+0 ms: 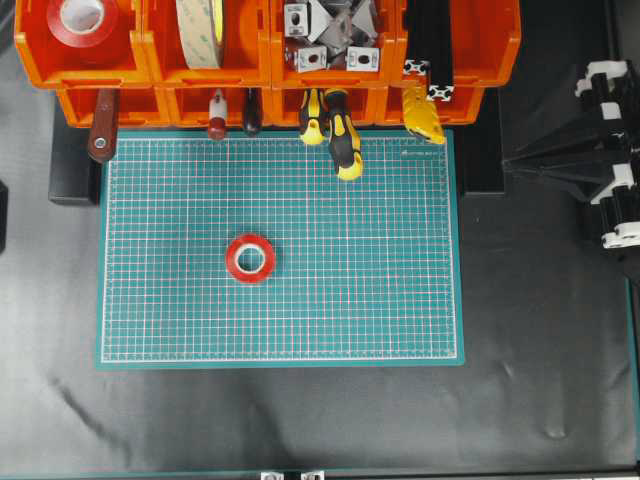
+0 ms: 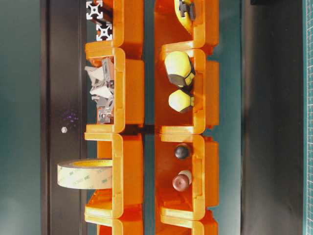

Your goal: Pick vinyl tape from container rack with left arm.

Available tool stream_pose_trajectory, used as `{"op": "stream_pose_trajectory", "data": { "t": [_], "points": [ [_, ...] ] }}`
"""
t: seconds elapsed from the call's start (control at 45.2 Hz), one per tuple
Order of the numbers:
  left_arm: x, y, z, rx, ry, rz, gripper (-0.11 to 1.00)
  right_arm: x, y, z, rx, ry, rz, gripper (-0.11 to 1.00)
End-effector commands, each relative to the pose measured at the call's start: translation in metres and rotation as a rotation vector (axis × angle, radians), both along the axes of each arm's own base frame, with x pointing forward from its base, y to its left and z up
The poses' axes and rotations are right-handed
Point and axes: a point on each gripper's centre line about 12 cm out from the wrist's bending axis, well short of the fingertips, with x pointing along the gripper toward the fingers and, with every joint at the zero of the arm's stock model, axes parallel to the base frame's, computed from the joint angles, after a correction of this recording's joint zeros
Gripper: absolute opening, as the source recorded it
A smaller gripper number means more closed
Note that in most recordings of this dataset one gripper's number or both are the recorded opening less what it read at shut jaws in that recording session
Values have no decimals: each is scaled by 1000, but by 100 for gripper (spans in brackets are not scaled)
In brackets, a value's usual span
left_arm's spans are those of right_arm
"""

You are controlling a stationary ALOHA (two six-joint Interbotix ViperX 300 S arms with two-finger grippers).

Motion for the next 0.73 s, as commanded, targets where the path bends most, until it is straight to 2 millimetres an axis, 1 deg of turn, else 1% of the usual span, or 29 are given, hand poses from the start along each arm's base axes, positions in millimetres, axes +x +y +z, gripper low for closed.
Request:
{"op": "stream_pose_trajectory", "data": {
  "t": [0.0, 0.111, 0.398, 0.708],
  "points": [
    [3, 0, 4, -5, -5, 2, 78, 2, 1, 5, -4, -13, 4, 0],
    [2, 0, 5, -9, -14, 1, 78, 2, 1, 5, -7, -14, 4, 0],
    [3, 0, 0, -10, 3, 1, 78, 3, 1, 9, -24, -50, 9, 0],
    [2, 0, 2, -11, -9, 1, 78, 3, 1, 9, -24, -54, 9, 0]
  ]
}}
